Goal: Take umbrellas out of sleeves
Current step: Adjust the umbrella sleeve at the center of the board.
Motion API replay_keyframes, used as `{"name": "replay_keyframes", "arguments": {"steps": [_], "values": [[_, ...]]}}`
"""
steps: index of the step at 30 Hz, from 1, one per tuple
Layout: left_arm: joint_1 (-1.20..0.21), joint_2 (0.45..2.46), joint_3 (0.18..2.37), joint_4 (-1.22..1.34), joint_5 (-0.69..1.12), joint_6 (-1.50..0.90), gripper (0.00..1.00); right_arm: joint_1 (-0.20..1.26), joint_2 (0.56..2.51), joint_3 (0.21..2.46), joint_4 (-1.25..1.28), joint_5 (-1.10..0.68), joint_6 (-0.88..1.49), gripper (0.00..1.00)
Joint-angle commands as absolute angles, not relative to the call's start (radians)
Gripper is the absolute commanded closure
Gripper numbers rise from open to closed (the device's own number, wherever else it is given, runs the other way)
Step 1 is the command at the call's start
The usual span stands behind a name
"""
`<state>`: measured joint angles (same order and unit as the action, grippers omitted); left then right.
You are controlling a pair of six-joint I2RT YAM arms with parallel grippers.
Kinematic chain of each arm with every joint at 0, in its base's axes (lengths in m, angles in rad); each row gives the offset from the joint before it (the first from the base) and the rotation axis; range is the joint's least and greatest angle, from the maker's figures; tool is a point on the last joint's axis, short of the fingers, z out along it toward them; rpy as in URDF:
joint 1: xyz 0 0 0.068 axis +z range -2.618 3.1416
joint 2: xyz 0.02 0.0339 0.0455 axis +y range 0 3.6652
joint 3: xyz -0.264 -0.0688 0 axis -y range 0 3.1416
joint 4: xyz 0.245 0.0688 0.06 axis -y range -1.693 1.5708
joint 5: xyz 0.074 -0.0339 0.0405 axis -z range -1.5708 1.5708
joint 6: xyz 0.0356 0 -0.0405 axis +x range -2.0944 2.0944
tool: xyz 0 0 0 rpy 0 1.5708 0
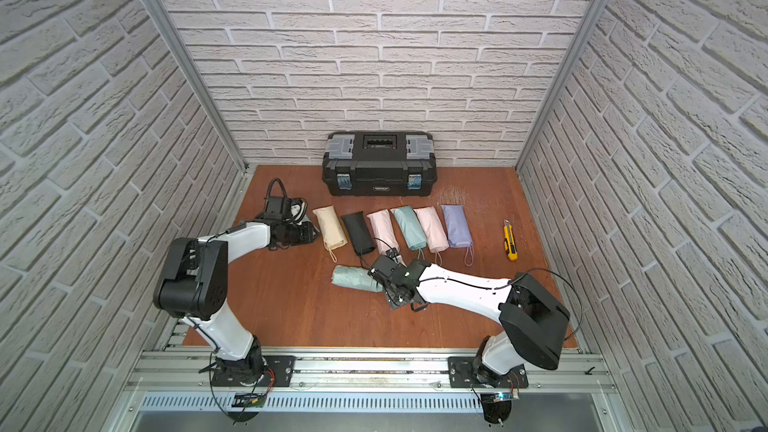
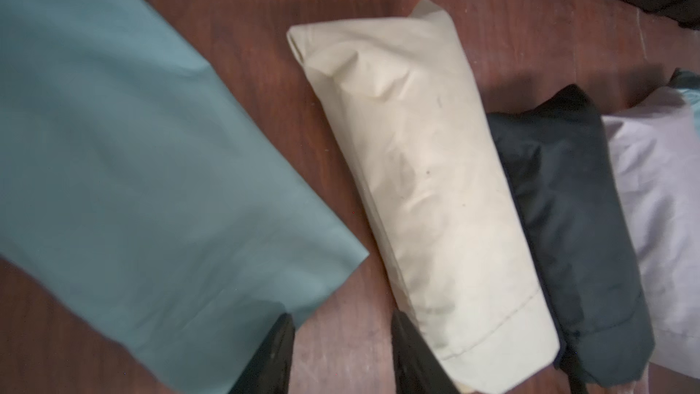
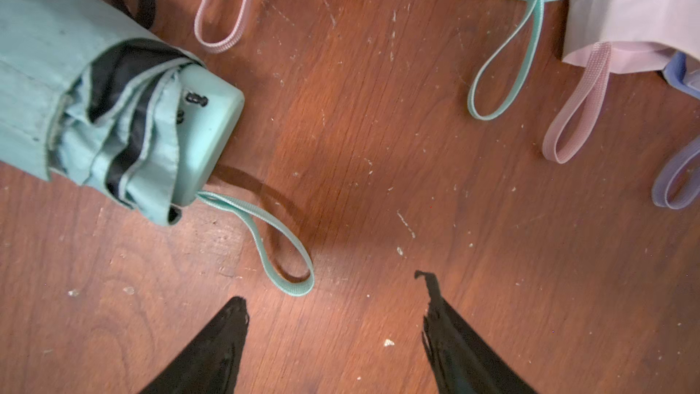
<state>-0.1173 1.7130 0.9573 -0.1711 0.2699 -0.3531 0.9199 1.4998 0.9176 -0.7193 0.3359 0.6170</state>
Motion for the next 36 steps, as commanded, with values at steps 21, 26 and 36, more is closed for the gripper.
{"name": "replay_keyframes", "arguments": {"steps": [21,26,36], "values": [[-0.044,1.685,0.901,-0.039,0.421,-0.522,0.54,0.916,1.511,0.911,-0.695,0.325,0.629,0.24],[-0.045,1.727,0.882,0.026,0.388,-0.616,0.54,0.916,1.508,0.916,-0.696,0.327,0.624,0.24],[-0.037,1.805,0.939,-0.117,0.302,-0.625,0.54,0.916,1.493,0.898,-0.697,0.334,0.628,0.24]]}}
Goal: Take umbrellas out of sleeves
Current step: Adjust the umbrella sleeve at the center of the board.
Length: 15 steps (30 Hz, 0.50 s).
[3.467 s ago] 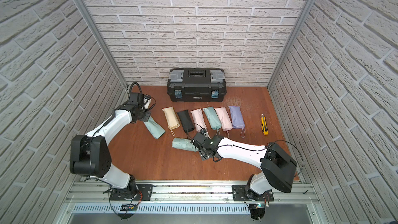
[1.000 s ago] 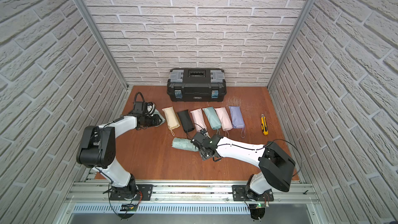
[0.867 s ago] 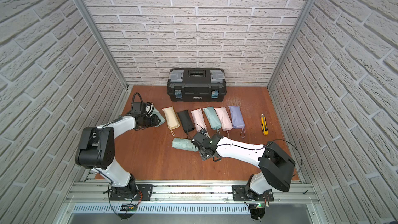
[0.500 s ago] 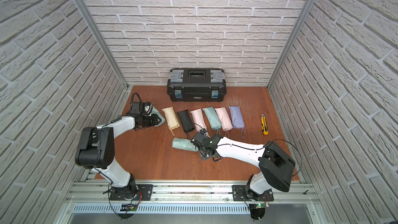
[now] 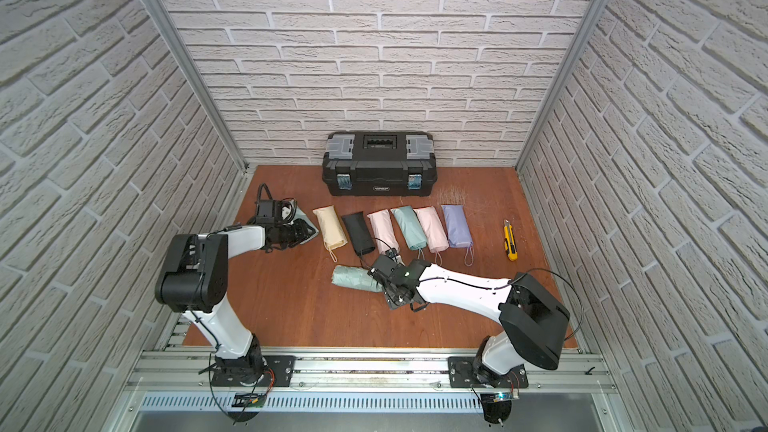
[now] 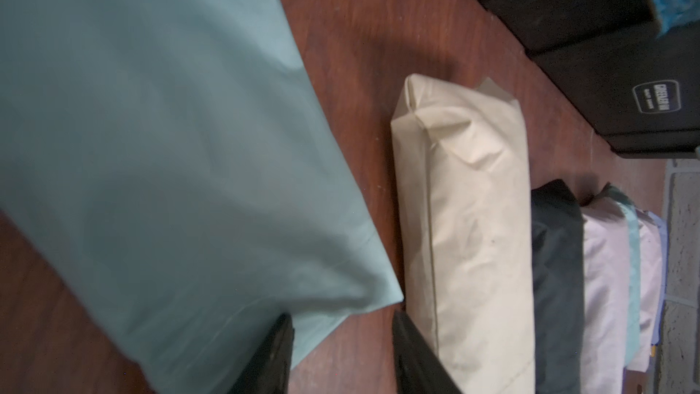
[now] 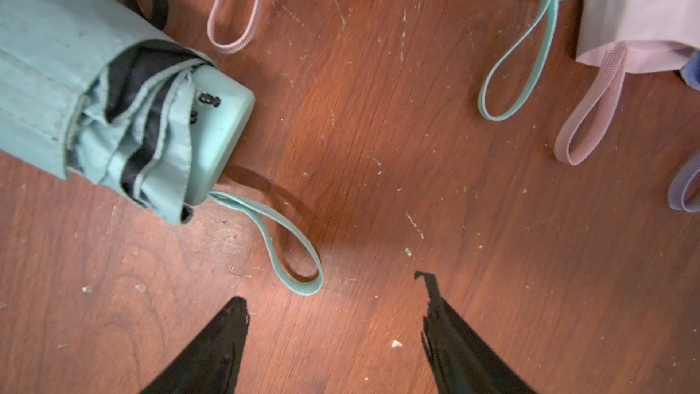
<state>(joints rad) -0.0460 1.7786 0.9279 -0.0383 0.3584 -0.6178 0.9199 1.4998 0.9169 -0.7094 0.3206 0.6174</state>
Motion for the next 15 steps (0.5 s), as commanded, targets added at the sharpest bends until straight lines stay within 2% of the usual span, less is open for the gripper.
{"name": "replay_keyframes", "arguments": {"steps": [1,8,15], "values": [[-0.035,1.801,0.944,-0.14,0.292,-0.623,0.55,0.915,1.494,0.897,-0.696,0.333,0.628,0.24],[-0.025,1.735,0.961,-0.289,0.223,-0.568,0.54,0.916,1.51,0.907,-0.685,0.332,0.618,0.24],[-0.002,1.694,0.962,-0.326,0.224,-0.539,0.54,0.915,1.528,0.914,-0.669,0.32,0.611,0.24]]}}
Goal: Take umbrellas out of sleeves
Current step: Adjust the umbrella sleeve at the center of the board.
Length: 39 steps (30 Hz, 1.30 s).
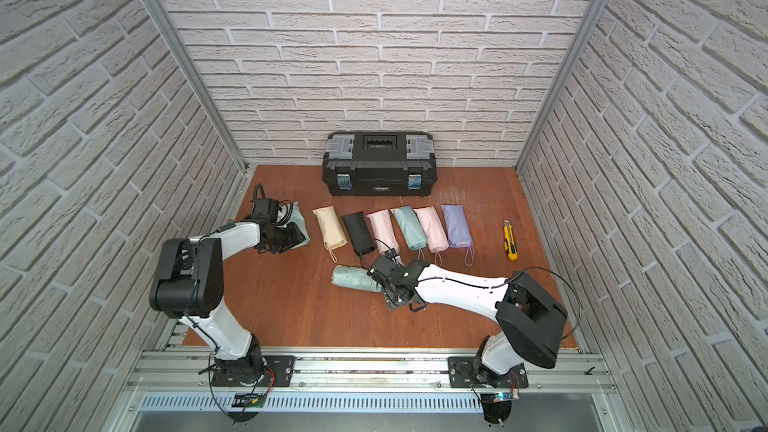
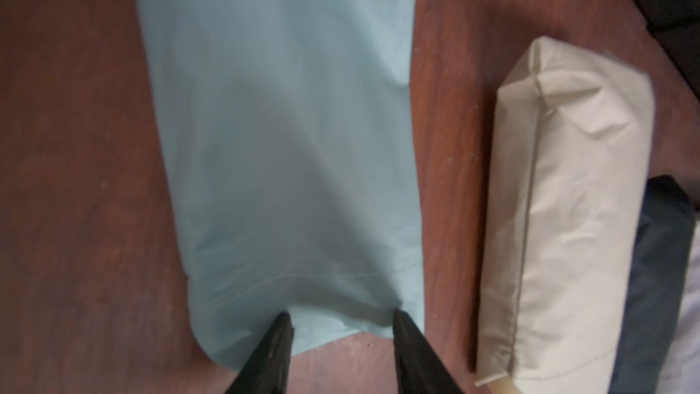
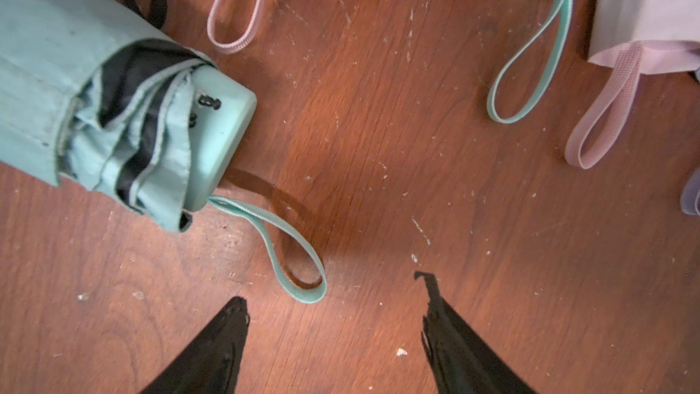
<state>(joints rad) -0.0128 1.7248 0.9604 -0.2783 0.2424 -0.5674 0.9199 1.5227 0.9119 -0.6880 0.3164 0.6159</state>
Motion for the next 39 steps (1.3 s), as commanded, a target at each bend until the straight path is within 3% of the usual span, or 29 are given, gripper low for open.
{"name": "replay_keyframes", "arguments": {"steps": [1,8,11,16,25,39], "values": [[-0.001,1.691,0.962,-0.321,0.232,-0.538,0.54,0.916,1.528,0.916,-0.667,0.32,0.604,0.23],[-0.002,1.634,1.02,-0.327,0.317,-0.551,0.53,0.914,1.505,0.951,-0.621,0.204,0.433,0.18],[-0.002,1.552,1.042,-0.309,0.379,-0.531,0.52,0.914,1.496,0.972,-0.606,0.114,0.348,0.01],[-0.003,1.411,1.027,-0.265,0.483,-0.437,0.52,0.913,1.58,1.088,-0.658,0.008,0.235,0.01],[0.0,1.325,1.009,-0.283,0.624,-0.358,0.55,0.913,1.791,1.354,-0.792,0.084,0.084,0.01],[0.013,1.24,0.996,-0.326,0.59,-0.343,0.55,0.91,2.077,1.62,-0.94,0.134,-0.014,0.01]]}}
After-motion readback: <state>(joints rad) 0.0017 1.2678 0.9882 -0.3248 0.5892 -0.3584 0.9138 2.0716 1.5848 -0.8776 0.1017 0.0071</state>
